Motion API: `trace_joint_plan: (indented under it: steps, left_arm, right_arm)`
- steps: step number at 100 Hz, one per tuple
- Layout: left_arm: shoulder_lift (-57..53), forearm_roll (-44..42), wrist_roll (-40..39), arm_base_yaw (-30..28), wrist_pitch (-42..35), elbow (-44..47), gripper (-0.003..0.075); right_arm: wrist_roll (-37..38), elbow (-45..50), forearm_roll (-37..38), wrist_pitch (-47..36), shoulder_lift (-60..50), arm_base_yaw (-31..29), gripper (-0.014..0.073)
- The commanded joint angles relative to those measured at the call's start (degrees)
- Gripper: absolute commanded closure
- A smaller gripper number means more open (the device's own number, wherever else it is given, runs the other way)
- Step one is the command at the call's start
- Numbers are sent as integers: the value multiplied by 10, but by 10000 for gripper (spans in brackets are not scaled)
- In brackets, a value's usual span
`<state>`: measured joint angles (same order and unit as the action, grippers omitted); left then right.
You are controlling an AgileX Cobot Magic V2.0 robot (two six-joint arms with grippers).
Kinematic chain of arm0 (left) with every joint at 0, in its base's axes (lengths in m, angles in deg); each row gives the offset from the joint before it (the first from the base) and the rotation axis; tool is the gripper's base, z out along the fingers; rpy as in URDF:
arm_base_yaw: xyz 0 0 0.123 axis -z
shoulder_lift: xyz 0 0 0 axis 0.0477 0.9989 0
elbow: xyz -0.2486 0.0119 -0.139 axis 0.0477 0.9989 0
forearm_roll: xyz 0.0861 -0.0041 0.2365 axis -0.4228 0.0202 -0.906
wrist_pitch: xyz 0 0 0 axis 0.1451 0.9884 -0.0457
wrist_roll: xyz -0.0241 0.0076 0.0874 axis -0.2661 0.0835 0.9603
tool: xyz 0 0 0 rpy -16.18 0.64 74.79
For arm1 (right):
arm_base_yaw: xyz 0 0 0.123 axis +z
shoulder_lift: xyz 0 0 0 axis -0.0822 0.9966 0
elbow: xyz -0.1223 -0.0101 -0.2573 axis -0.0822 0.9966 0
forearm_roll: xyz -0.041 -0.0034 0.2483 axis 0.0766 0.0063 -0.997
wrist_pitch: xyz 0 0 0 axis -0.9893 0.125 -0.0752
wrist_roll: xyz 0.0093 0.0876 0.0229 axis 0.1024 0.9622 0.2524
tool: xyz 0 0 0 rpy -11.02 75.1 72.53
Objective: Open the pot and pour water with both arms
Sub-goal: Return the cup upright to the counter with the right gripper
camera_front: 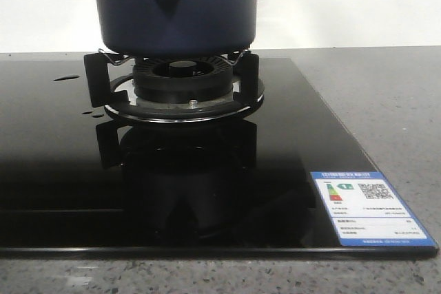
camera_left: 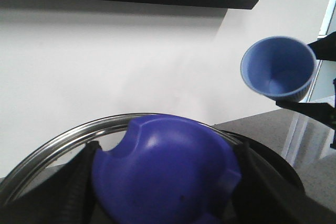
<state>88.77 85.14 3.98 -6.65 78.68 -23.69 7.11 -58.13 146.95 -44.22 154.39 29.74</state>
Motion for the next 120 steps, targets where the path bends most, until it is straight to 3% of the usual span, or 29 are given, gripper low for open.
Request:
trace_joint_plan:
  steps: [1,16,29,57,77,91,120]
  left_arm:
    - [-8,50,-1,5,6,-20,425]
    - [-7,56,0,23,7,-20,425]
    - [1,65,57,62,7,-20,425]
    - [10,116,79,75,4,-24,425]
    - [42,143,89,75,34,-36,425]
    - [66,145,89,75,60,-59,425]
    - [106,128,106,120,67,-98,425]
  right_arm:
    - [104,-20,22,-7,-50,2,296]
    - [202,-18,13,-8,-91,-13,296]
    - [265,10,-14,-29,-136,-61,296]
    - [404,216,-16,-189,-254,-195,296]
    - [412,382,-16,-320,-279,-258,296]
    - [413,447,-20,-424,-273,-286,296]
    - [413,480,-20,-462,-239,-311,296]
